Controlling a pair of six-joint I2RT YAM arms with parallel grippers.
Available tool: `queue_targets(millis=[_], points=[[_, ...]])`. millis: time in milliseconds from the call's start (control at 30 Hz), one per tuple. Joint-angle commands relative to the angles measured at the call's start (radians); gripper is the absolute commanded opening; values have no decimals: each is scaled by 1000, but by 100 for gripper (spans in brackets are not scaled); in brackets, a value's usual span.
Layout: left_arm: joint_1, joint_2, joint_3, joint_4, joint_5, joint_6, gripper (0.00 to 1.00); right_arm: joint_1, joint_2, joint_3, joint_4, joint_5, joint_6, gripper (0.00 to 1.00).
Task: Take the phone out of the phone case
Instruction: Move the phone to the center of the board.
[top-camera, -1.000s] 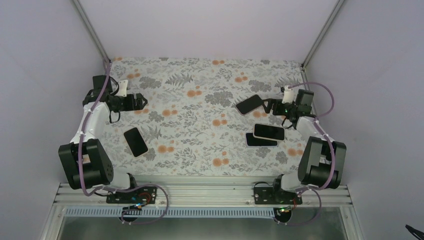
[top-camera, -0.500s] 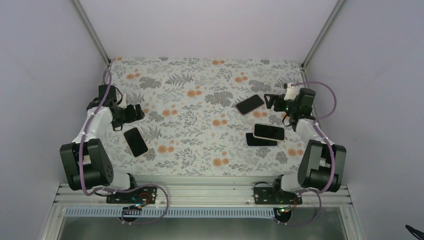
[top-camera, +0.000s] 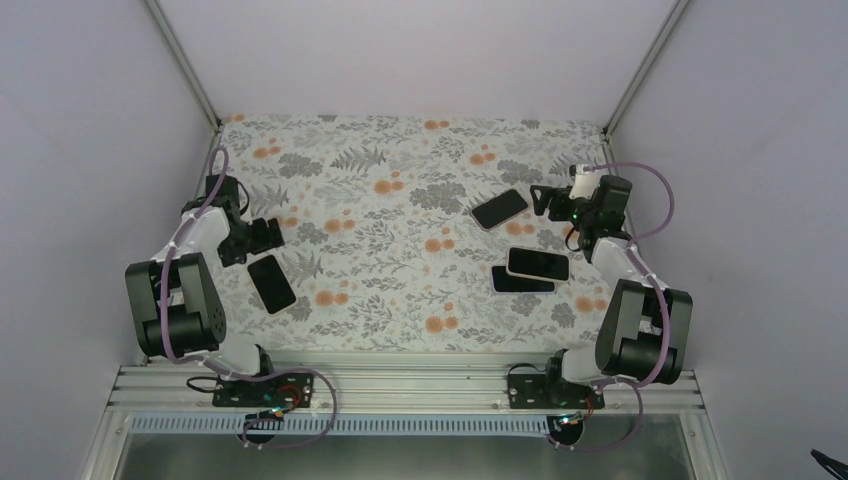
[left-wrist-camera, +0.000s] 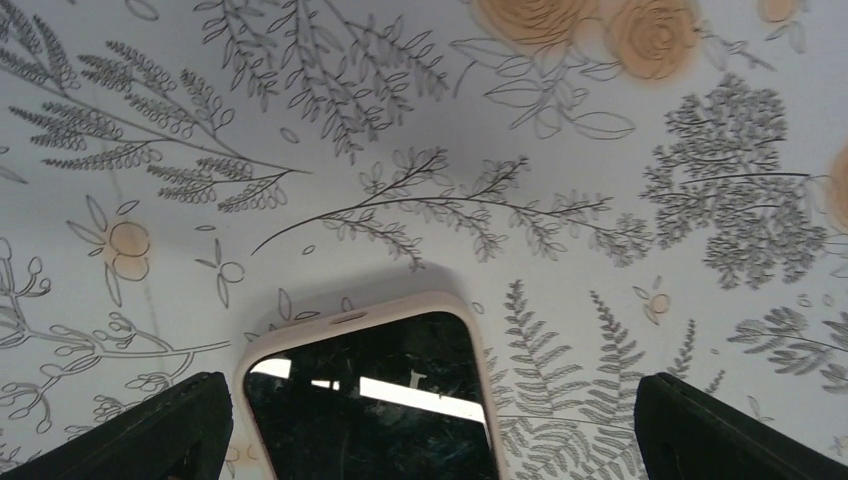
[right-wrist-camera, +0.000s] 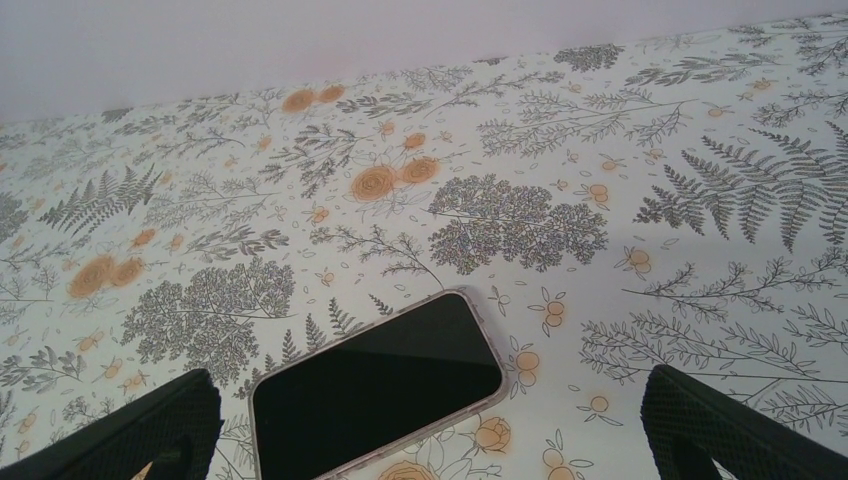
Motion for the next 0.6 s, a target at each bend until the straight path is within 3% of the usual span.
queue_targets(millis=[0, 400, 567], points=[[8, 25, -11, -34, -61, -45, 100, 4, 3, -15, 36, 19, -1, 99], [49, 92, -25, -42, -72, -65, 100, -1, 21, -8, 25, 27, 1, 99], [49, 95, -45, -21, -14, -61, 100, -1, 30, -4, 21, 28, 0, 99]])
